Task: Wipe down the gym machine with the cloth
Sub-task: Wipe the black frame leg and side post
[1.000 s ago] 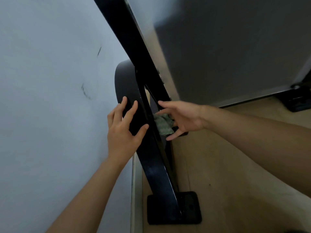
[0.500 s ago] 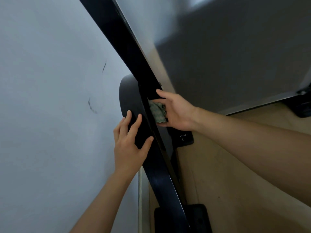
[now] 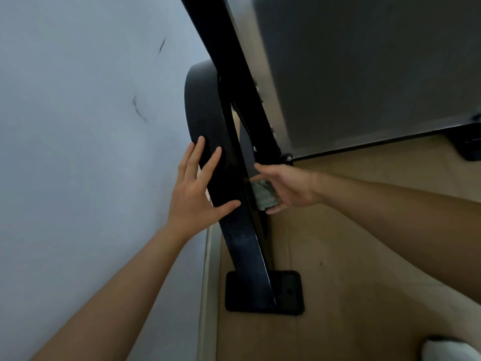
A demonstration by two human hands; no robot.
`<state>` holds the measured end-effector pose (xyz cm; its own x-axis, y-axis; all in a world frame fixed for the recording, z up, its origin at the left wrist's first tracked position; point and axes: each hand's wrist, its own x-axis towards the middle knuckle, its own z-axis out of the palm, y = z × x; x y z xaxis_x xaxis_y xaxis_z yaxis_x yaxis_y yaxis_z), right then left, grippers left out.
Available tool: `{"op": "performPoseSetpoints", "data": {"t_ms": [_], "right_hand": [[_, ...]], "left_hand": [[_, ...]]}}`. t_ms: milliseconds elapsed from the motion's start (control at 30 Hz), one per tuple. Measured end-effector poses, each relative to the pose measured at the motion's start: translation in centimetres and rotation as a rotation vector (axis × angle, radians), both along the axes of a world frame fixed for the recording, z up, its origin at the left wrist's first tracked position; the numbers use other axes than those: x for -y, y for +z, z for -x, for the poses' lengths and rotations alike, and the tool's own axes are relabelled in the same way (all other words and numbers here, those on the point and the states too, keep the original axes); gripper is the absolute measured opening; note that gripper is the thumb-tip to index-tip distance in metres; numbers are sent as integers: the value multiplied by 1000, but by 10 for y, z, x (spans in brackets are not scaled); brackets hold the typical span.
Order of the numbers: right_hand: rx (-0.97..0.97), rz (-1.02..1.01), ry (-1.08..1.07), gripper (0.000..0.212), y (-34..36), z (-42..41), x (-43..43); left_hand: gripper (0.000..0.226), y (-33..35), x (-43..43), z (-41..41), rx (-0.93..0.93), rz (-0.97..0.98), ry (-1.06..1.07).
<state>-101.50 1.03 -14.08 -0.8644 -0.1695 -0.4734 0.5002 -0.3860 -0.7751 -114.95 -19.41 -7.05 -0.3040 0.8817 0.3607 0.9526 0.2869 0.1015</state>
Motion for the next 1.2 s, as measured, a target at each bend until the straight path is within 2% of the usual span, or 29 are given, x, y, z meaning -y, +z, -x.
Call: {"op": "performPoseSetpoints", "data": {"t_ms": [233,367,567,800,1000,1100,1200], "right_hand": [[197,-38,83,30,-52,-19,32],[257,-9,25,30,-63,-26,42],[243,4,-140,33,-52,-29,44],[64,85,-522,28,-3,-12,35],[-120,68,-730,27,60,7,20],[-247,-64,-740,36,82,12,14],[-391,-336,-719,48,97,15,16]], "left_hand": [[106,-3,2,2,-14,16,-5],[106,-2,3,1,-23,18,-13],[107,-3,3,-1,-3,14,-9],[107,-1,3,-2,18,10,4],[107,0,3,-2,32,-2,10],[107,0,4,-1,22,-5,4],[107,1,5,-1,6,8,7]]}}
